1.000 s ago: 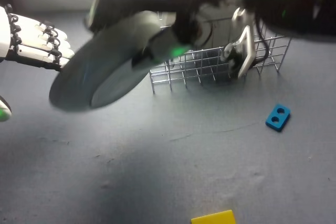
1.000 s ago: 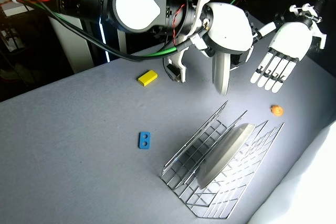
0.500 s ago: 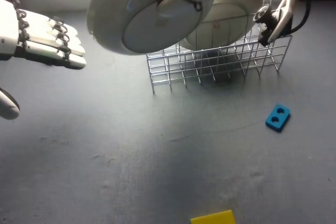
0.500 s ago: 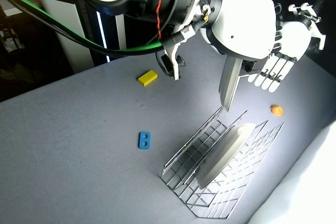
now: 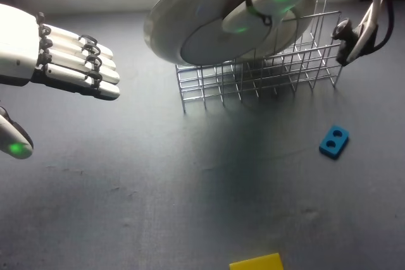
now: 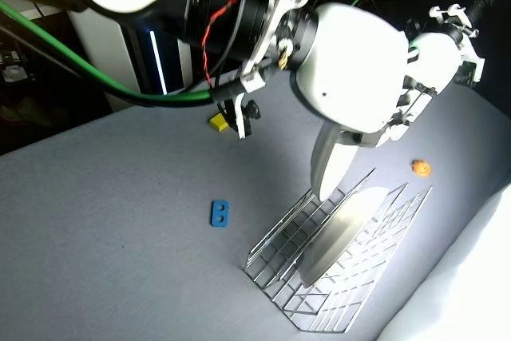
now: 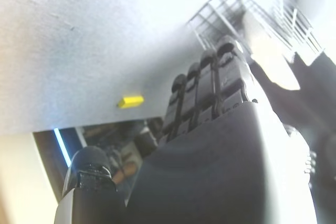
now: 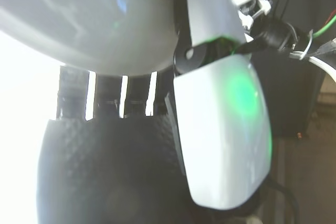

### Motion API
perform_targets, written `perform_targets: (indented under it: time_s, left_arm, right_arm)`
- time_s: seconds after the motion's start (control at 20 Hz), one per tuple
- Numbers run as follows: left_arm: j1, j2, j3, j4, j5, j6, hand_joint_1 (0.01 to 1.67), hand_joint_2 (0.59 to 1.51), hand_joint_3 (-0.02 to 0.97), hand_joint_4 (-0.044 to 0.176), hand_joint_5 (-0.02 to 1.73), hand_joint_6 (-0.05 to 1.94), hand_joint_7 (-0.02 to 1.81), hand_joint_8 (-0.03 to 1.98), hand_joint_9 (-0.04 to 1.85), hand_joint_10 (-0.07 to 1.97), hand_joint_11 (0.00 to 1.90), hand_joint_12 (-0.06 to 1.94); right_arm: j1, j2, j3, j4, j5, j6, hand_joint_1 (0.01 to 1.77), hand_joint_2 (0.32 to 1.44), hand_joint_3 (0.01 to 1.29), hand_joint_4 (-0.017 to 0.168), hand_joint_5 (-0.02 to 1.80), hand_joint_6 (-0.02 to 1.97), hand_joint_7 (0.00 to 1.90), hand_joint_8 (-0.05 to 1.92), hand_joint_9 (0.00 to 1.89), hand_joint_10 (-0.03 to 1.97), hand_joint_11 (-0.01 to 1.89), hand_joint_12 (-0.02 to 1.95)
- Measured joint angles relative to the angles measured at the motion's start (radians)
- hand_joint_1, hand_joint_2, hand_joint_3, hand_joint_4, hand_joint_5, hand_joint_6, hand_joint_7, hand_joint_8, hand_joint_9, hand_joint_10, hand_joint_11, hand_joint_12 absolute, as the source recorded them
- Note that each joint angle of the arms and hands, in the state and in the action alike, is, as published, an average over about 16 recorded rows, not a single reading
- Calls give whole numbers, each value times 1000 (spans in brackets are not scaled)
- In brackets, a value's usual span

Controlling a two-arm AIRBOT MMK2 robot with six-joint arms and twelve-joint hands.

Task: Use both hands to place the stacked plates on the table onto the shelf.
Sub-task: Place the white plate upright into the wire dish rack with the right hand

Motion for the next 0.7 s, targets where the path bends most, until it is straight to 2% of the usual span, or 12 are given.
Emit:
perform_targets:
  time_s: [0.7]
  left_arm:
    - [9, 3, -33, 4, -10, 4, 13, 1088, 17, 1, 23, 7, 19, -8, 17, 9, 22, 11]
  right_arm:
    - [-85, -47, 130, 4, 10, -21, 1379, 990, 14, -9, 904, 921, 1134, 729, 1061, 948, 936, 991]
